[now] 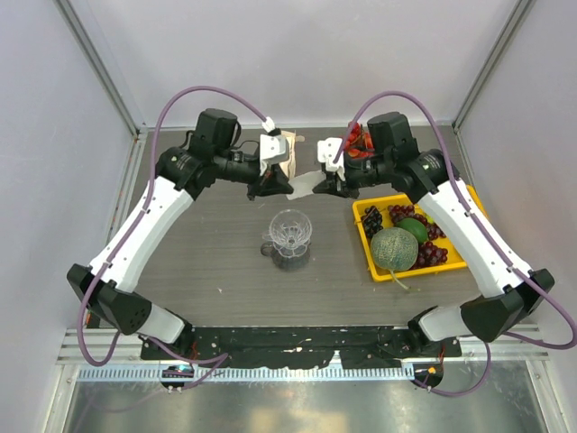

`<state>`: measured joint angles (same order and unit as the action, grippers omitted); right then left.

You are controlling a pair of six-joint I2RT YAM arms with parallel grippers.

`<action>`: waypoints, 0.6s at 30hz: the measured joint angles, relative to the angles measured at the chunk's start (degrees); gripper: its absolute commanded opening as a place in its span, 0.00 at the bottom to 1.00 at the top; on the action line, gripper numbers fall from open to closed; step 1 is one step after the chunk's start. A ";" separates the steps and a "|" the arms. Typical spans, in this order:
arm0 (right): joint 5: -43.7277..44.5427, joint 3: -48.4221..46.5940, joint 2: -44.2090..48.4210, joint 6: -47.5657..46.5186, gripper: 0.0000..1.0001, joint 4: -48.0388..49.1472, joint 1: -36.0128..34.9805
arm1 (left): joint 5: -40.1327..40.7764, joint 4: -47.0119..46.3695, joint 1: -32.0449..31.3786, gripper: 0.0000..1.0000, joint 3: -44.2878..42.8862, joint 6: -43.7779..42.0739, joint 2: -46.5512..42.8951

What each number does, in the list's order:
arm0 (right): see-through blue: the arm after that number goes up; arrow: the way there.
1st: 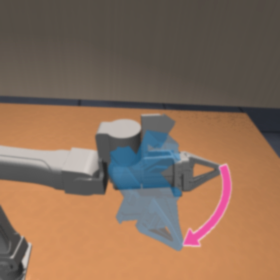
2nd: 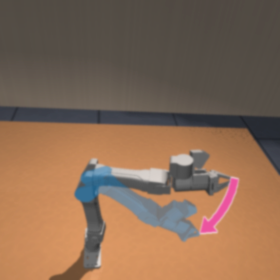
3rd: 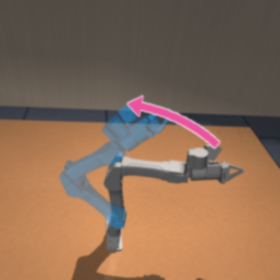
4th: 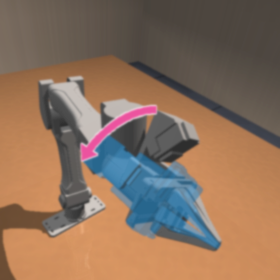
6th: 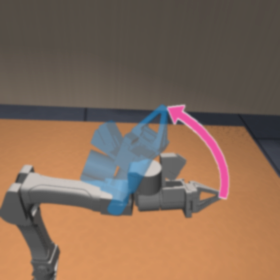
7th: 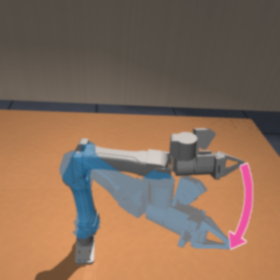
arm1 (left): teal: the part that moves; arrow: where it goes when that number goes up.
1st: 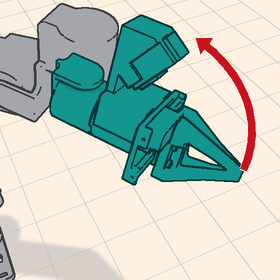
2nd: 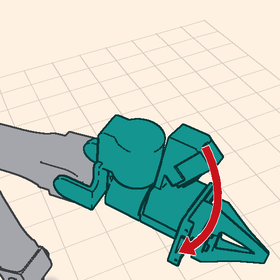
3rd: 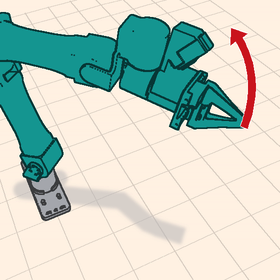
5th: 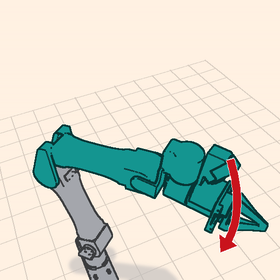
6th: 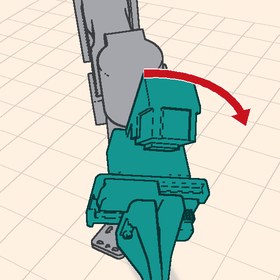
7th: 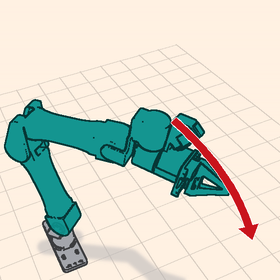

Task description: Place the coffee filter in the dripper

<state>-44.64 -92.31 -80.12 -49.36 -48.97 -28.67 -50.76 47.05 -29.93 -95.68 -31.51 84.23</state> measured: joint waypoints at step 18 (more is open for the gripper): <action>-12.83 8.50 2.95 26.21 0.05 27.30 5.42 | -5.97 -41.00 9.62 0.81 22.86 34.56 -10.69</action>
<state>-57.47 -83.81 -77.17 -23.16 -21.67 -23.24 -56.73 6.04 -20.32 -72.82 3.05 73.54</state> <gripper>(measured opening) 0.060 0.835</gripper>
